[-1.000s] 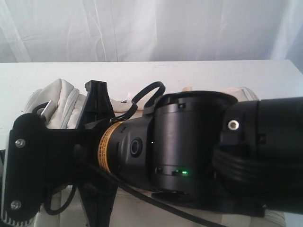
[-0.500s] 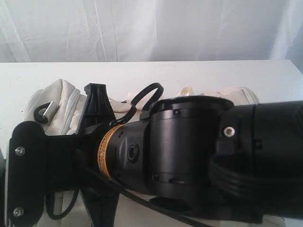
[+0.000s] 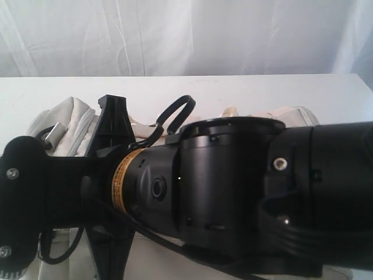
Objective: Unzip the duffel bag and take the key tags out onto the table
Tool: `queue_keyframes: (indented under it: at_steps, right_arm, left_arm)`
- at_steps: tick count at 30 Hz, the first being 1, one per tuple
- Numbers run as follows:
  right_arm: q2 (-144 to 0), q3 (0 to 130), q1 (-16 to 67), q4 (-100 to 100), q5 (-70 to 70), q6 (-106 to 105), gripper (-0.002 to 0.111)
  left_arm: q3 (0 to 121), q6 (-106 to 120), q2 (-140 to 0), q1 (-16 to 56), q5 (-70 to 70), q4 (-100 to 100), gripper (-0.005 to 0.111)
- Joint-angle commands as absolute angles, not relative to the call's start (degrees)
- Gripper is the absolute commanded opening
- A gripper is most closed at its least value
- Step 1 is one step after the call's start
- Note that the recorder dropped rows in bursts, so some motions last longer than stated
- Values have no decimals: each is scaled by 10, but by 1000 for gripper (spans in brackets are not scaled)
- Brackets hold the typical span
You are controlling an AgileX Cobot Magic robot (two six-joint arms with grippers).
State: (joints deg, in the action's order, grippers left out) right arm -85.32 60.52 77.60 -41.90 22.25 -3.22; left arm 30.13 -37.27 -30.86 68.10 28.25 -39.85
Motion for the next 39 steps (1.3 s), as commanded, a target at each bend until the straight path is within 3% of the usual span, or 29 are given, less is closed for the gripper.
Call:
queue_keyframes:
  at_steps: [1,14,22,35,39]
  right_arm:
    - [-851,601,754,-435,306,-23,0]
    - [-851,601,754,-435,305,-23,0]
    - [-851,601,754,-435,303,-23,0]
    - [-851,599,757,-436,282,-131,0]
    - [-851,599,776,-435,279,-180,0]
  left_arm:
    - [329,-331,-250,681,373,-355,0]
    - [334,-363,-221,681,336,-438,0]
    - [332,-531,-233,681,434,-623,0]
    - [274,-882,-397,680,513,-875,0]
    - [274,-911,-439,645,533,-881,0]
